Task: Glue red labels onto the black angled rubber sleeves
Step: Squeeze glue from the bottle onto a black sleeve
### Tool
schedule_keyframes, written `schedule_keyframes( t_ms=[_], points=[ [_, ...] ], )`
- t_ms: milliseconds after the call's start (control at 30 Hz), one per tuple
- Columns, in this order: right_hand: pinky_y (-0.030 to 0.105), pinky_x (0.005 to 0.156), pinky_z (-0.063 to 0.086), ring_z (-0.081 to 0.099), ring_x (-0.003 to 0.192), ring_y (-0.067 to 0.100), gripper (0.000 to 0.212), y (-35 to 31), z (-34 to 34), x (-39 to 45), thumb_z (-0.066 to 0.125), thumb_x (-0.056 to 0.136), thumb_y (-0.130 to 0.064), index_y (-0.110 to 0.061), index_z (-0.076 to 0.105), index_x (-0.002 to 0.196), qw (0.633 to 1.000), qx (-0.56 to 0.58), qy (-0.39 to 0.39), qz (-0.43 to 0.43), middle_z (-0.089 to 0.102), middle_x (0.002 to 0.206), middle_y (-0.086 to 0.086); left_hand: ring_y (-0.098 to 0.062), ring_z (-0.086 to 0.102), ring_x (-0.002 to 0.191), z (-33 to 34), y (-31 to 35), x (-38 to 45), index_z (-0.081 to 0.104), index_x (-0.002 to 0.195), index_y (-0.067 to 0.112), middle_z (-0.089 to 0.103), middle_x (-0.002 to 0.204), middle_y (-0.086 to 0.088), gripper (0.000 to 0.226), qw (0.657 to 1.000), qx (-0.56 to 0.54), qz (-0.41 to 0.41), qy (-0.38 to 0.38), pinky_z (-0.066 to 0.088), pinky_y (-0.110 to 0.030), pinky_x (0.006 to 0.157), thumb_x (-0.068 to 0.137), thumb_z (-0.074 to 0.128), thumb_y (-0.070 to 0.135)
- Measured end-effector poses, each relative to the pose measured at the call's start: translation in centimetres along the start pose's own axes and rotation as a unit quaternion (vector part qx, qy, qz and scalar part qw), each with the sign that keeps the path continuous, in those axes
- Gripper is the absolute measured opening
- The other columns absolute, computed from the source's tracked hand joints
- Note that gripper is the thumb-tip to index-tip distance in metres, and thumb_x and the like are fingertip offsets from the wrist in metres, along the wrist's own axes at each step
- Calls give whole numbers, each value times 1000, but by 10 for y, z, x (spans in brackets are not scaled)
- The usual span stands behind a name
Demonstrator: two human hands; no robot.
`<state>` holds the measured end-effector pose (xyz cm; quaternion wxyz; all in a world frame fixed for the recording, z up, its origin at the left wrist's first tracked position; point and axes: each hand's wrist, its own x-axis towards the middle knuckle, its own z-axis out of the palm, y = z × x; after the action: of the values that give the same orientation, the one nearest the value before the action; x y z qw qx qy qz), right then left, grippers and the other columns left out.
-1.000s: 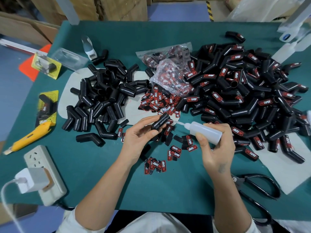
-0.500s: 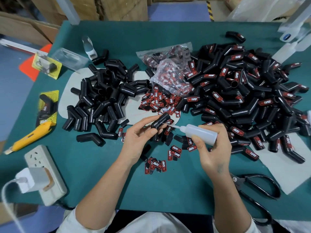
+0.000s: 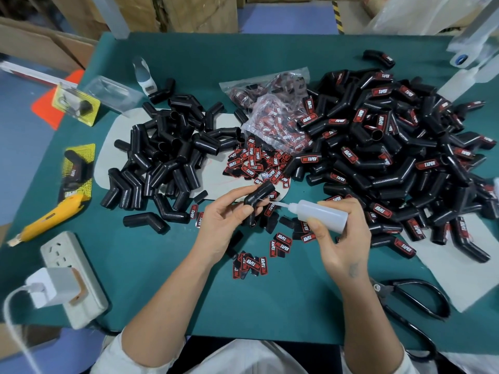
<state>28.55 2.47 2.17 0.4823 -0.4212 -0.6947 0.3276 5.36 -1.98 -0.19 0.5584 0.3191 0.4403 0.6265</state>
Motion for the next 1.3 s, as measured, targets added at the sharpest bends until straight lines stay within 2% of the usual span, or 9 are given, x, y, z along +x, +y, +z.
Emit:
schedule_keyframes(
  t_ms=[167, 333, 400, 633, 733, 867, 1033, 1133, 1300],
  points=[
    [25, 83, 46, 59, 99, 13, 24, 0, 1, 0, 69, 94, -31, -28, 60, 116, 1000, -2, -2, 0, 56, 112, -26, -34, 71, 115, -2, -3, 1, 71, 134, 19, 73, 128, -18, 42, 1000, -17, 6, -5, 57, -35, 99, 94, 79, 30],
    [33, 81, 47, 60, 98, 18, 24, 1, 0, 0, 68, 95, -31, -30, 59, 117, 1000, 0, 3, 2, 57, 111, -22, -31, 72, 111, -2, -2, 1, 72, 133, 19, 73, 126, -20, 40, 1000, -30, 4, -7, 57, -33, 97, 94, 78, 30],
    [31, 82, 47, 60, 99, 16, 24, 1, 0, 0, 68, 95, -30, -28, 59, 117, 1000, 0, -1, 2, 59, 111, -16, -31, 72, 109, -2, -2, 1, 72, 133, 18, 73, 125, -22, 41, 999, -34, 2, -6, 57, -34, 97, 94, 79, 31],
    [29, 83, 47, 60, 100, 16, 25, 1, 1, -1, 69, 95, -30, -30, 59, 117, 1000, 0, 1, 4, 60, 111, -10, -30, 73, 114, 1, 2, 0, 73, 131, 20, 74, 125, -19, 40, 999, -46, 1, -8, 58, -32, 96, 93, 80, 32],
    [26, 84, 46, 60, 100, 15, 24, 1, 0, -1, 69, 95, -30, -30, 59, 117, 1000, -1, 7, 4, 59, 111, -15, -32, 72, 116, 2, 2, 0, 74, 131, 20, 73, 126, -21, 43, 999, -49, -8, -1, 58, -32, 96, 91, 82, 34],
    [25, 84, 46, 59, 100, 12, 23, 1, 1, 0, 69, 95, -31, -29, 60, 116, 1000, 2, 8, 5, 61, 109, -8, -30, 74, 112, 3, 2, 0, 75, 129, 20, 75, 122, -20, 45, 999, -48, -11, 6, 59, -33, 96, 88, 84, 38],
    [27, 82, 47, 60, 98, 14, 25, -3, 1, 0, 69, 95, -33, -34, 58, 117, 1000, 2, 4, 9, 58, 110, -18, -31, 74, 110, 2, 3, -1, 75, 129, 20, 74, 123, -23, 46, 999, -50, -12, 5, 58, -32, 95, 88, 84, 38],
    [34, 79, 49, 61, 97, 18, 25, -4, 0, 0, 68, 95, -34, -37, 58, 117, 1000, 0, 9, 17, 56, 110, -26, -31, 74, 111, 4, 4, -1, 75, 129, 20, 74, 123, -22, 45, 998, -55, -9, 2, 58, -32, 95, 88, 84, 38],
    [36, 79, 50, 61, 97, 19, 24, -3, 0, 0, 69, 95, -34, -36, 58, 116, 1000, -6, 12, 14, 57, 110, -24, -30, 74, 111, 4, 5, -1, 75, 129, 20, 74, 124, -21, 45, 998, -56, -6, -2, 58, -32, 95, 88, 83, 38]
  ],
)
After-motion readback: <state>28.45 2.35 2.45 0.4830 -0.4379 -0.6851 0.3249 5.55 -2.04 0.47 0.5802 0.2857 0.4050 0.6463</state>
